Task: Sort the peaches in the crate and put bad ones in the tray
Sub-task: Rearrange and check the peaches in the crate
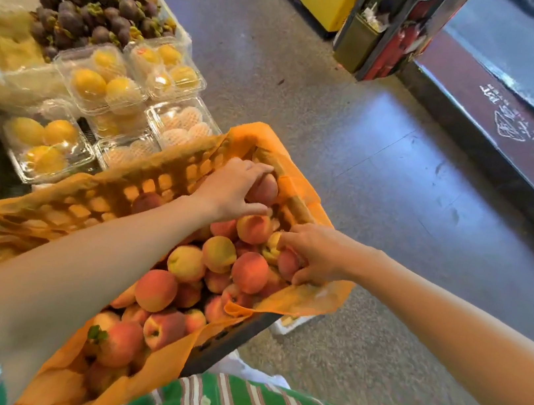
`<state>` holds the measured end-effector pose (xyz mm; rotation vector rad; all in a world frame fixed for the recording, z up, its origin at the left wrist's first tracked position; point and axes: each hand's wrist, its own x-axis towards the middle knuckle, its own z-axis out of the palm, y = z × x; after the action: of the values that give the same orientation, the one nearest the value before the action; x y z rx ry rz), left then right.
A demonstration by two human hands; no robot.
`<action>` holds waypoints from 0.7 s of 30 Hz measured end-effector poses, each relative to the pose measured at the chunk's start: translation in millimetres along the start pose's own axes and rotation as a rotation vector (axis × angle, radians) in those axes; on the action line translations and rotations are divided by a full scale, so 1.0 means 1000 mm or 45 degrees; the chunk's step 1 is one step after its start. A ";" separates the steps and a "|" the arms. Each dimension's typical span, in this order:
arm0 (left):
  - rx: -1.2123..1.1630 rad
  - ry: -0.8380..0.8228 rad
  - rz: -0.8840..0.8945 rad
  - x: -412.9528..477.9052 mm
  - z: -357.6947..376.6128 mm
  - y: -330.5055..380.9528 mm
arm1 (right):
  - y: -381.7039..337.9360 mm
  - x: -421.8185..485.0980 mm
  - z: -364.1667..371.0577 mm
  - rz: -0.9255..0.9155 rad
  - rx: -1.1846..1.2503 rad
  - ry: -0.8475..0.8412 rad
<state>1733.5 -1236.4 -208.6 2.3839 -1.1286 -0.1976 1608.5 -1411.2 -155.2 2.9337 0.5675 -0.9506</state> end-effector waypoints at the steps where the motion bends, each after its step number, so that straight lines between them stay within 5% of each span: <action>1: 0.003 0.031 0.007 0.002 0.000 0.002 | 0.001 0.001 0.000 -0.005 0.016 0.017; 11: -0.315 -0.032 0.109 -0.012 -0.021 -0.007 | 0.000 -0.006 -0.007 -0.030 0.444 0.138; 17: -0.660 -0.424 -0.066 -0.059 -0.055 -0.021 | -0.019 -0.005 -0.009 -0.066 0.579 0.178; 21: -0.621 -0.696 -0.237 -0.099 -0.069 -0.035 | -0.039 0.000 -0.013 -0.183 0.587 0.199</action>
<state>1716.1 -1117.0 -173.1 2.0291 -0.9292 -1.1072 1602.7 -1373.4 -140.4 3.4422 0.6487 -0.9862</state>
